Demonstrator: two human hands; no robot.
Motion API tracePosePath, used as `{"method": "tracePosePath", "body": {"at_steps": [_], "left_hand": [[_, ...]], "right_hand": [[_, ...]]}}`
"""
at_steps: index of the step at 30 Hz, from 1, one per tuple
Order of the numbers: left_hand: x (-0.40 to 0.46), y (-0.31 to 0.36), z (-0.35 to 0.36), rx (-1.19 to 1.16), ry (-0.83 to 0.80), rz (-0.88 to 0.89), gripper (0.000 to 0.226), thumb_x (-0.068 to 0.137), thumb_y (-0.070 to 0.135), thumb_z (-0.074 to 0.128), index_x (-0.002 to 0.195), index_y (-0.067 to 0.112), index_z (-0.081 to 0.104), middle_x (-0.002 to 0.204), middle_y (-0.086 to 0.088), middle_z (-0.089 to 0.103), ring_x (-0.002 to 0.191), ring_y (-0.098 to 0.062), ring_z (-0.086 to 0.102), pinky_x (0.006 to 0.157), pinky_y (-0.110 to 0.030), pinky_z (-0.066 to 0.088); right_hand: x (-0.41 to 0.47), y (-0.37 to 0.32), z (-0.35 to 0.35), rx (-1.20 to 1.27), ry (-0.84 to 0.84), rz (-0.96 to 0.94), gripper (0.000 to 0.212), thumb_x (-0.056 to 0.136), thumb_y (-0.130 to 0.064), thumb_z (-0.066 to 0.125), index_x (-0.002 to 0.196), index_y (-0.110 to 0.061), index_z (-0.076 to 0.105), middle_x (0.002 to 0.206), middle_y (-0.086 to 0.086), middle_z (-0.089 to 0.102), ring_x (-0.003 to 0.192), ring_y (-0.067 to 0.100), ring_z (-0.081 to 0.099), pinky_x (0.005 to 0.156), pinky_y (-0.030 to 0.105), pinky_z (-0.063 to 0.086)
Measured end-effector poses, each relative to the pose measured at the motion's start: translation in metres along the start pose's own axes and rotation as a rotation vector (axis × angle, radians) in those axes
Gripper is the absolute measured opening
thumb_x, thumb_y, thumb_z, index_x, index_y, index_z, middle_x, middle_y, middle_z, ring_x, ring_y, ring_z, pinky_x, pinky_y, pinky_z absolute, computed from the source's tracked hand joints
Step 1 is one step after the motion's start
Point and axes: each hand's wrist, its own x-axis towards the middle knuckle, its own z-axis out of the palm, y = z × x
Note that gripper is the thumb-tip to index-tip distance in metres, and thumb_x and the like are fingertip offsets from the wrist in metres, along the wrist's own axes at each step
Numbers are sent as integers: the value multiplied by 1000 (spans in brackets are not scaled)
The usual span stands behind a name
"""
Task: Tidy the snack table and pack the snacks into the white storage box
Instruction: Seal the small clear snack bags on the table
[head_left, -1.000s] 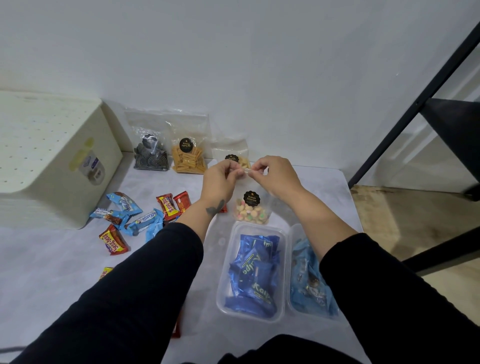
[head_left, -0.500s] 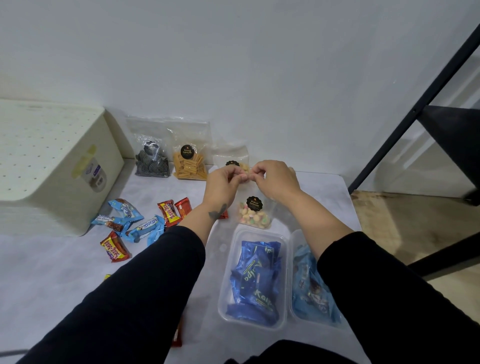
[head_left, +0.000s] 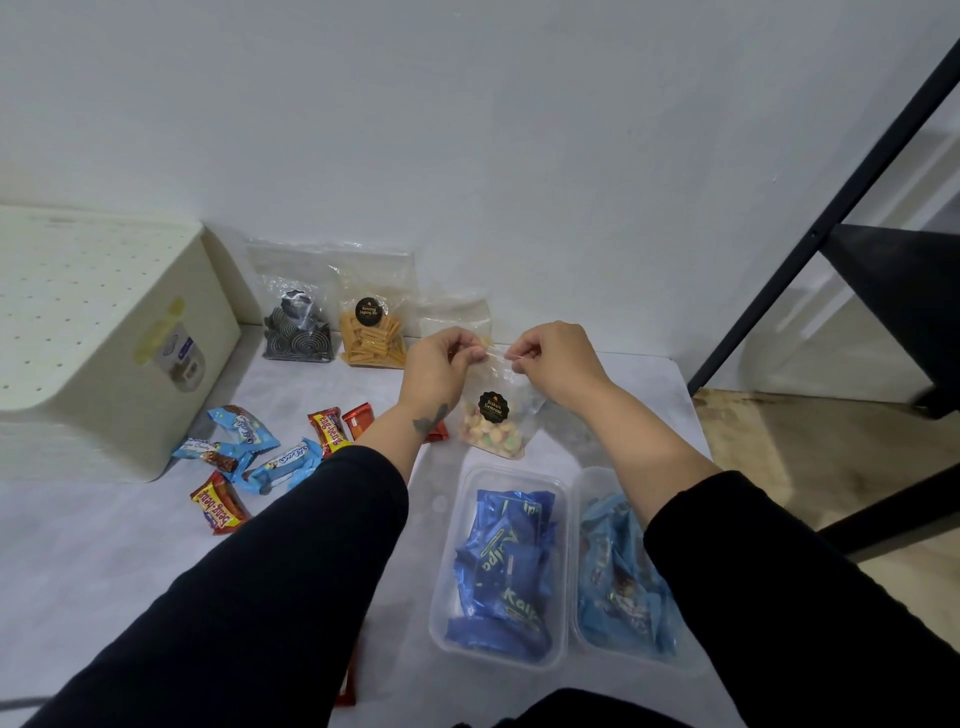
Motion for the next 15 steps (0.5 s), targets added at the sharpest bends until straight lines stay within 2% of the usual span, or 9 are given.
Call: {"method": "tracePosePath", "body": {"at_steps": [5, 8, 11, 13, 15], "left_hand": [[2, 1, -2, -4, 30, -11, 16, 88, 7, 61, 77, 19, 61, 75, 5, 65, 87, -16, 65, 77, -16, 47], [2, 5, 0, 24, 25, -11, 9, 87, 7, 63, 81, 13, 63, 72, 8, 61, 74, -5, 59, 66, -4, 42], [3, 6, 4, 38, 69, -14, 6, 87, 8, 63, 84, 12, 62, 72, 11, 59, 70, -5, 54, 61, -3, 40], [2, 7, 7, 35, 141, -36, 6, 88, 12, 63, 91, 14, 57, 79, 10, 58, 73, -6, 55, 63, -10, 41], [0, 10, 11, 58, 217, -94, 17, 89, 24, 64, 96, 14, 53, 84, 7, 56, 75, -8, 55, 62, -14, 40]], "right_hand": [[-2, 3, -12, -10, -44, 36, 21, 79, -1, 66, 96, -11, 75, 99, 8, 70, 92, 22, 64, 81, 28, 51], [-4, 4, -13, -22, -45, 49, 20, 80, 1, 64, 92, -10, 75, 88, 7, 67, 80, 19, 59, 72, 26, 48], [-7, 5, -9, 20, -7, 67, 20, 81, 2, 62, 91, -10, 75, 83, 5, 64, 80, 18, 58, 76, 28, 49], [-8, 4, -7, 94, 41, 86, 21, 80, 2, 62, 93, -9, 75, 90, 8, 69, 81, 17, 58, 78, 25, 49], [-9, 2, -4, 157, 64, 103, 22, 80, 2, 62, 96, -8, 74, 100, 8, 71, 83, 15, 59, 80, 22, 47]]}}
